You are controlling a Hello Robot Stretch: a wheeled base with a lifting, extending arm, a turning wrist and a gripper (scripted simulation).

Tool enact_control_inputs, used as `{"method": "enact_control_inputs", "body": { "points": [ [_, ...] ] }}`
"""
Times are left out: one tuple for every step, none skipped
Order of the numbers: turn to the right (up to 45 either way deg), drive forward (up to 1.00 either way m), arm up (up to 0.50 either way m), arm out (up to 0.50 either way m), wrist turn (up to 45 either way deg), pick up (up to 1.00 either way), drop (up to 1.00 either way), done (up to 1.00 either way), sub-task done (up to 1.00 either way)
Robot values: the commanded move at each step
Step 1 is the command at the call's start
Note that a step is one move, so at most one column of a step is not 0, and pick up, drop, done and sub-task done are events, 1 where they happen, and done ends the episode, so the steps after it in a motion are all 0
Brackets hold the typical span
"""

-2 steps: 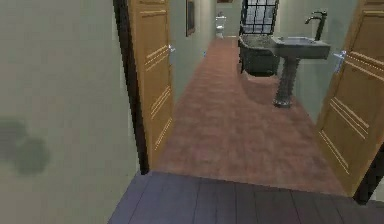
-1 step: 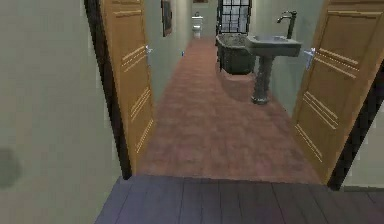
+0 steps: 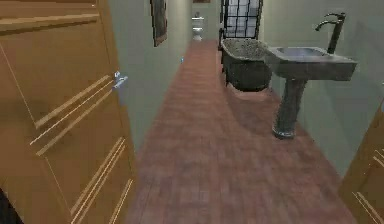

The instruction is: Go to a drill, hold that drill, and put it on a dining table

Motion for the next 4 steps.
{"method": "enact_control_inputs", "body": {
  "points": [
    [0.0,1.00,0.00,0.00,0.0,0.00,0.00,0.00,0.00],
    [3.0,0.00,0.00,0.00,0.0,0.00,0.00,0.00,0.00],
    [0.0,1.00,0.00,0.00,0.0,0.00,0.00,0.00,0.00],
    [0.0,1.00,0.00,0.00,0.0,0.00,0.00,0.00,0.00]
  ]
}}
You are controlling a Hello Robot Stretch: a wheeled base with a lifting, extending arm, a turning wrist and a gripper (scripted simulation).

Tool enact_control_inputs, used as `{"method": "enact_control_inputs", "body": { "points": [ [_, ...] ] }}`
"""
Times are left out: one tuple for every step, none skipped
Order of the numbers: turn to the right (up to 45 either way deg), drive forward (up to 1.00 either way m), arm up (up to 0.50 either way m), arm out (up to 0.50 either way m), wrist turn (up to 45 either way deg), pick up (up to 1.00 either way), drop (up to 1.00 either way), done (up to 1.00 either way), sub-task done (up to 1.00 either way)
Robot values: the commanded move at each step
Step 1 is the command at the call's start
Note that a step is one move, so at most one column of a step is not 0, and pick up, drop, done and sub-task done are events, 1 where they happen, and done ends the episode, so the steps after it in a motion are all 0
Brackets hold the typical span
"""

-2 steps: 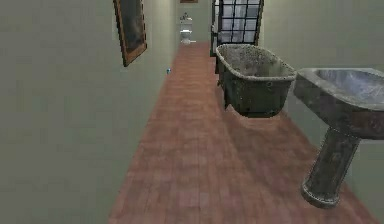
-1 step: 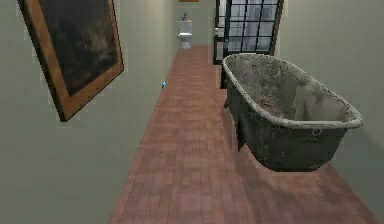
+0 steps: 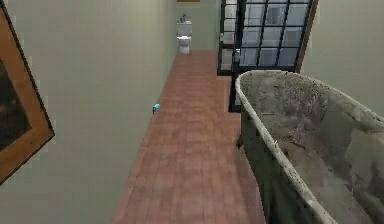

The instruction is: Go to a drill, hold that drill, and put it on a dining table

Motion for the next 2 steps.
{"method": "enact_control_inputs", "body": {
  "points": [
    [0.0,0.20,0.00,0.00,0.0,0.00,0.00,0.00,0.00],
    [0.0,1.00,0.00,0.00,0.0,0.00,0.00,0.00,0.00]
  ]
}}
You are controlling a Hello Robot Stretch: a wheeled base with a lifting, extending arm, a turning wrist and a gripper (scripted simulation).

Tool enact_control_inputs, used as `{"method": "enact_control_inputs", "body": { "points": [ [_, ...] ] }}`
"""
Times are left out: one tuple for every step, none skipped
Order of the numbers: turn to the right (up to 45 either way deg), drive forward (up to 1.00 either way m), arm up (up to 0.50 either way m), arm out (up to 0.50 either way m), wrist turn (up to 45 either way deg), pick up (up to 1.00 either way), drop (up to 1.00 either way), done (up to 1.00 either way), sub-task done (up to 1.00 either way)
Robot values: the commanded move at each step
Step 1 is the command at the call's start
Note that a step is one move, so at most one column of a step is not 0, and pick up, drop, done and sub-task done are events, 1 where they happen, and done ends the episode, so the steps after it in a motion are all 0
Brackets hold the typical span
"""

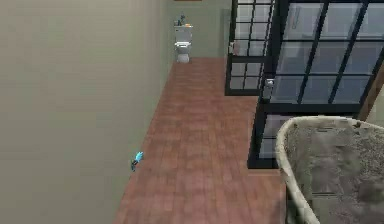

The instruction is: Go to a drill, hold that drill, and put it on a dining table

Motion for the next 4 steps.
{"method": "enact_control_inputs", "body": {
  "points": [
    [0.0,1.00,0.00,0.00,0.0,0.00,0.00,0.00,0.00],
    [0.0,0.80,0.00,0.00,0.0,0.00,0.00,0.00,0.00],
    [45.0,0.00,0.00,0.00,0.0,0.00,0.00,0.00,0.00],
    [0.0,0.40,0.00,0.00,0.0,0.00,0.00,0.00,0.00]
  ]
}}
